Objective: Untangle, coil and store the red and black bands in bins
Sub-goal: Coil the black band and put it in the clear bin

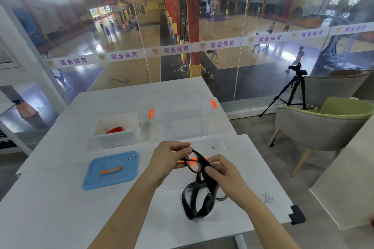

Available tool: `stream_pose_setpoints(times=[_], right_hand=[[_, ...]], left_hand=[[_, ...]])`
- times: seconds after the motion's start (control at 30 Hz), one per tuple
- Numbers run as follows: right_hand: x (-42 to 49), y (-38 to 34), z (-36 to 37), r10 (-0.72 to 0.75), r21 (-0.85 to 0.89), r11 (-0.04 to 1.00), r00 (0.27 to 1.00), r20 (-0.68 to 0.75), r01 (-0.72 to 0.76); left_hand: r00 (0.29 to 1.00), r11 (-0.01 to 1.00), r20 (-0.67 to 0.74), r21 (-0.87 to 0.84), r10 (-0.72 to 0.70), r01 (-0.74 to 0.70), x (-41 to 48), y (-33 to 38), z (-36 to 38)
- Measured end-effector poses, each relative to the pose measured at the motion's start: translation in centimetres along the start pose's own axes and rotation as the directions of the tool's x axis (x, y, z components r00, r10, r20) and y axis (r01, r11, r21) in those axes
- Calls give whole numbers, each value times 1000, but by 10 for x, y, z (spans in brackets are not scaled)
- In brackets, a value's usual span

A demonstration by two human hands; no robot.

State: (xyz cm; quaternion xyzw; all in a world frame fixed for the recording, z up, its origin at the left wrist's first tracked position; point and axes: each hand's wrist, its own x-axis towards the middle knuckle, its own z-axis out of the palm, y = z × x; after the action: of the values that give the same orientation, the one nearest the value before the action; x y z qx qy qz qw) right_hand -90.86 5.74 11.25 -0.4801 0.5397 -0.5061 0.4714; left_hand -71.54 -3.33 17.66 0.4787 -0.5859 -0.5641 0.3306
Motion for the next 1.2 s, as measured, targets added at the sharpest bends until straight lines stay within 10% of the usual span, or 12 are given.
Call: stream_pose_setpoints(times=[0.37,1.2], right_hand=[[6,0,5,28,167,984,986,166,-56],[22,-29,2,-85,222,973,993,86,64]], left_hand=[[994,995,83,62,74,-80,-5,29,2],[944,950,-232,-148,235,-273,-5,60,0]])
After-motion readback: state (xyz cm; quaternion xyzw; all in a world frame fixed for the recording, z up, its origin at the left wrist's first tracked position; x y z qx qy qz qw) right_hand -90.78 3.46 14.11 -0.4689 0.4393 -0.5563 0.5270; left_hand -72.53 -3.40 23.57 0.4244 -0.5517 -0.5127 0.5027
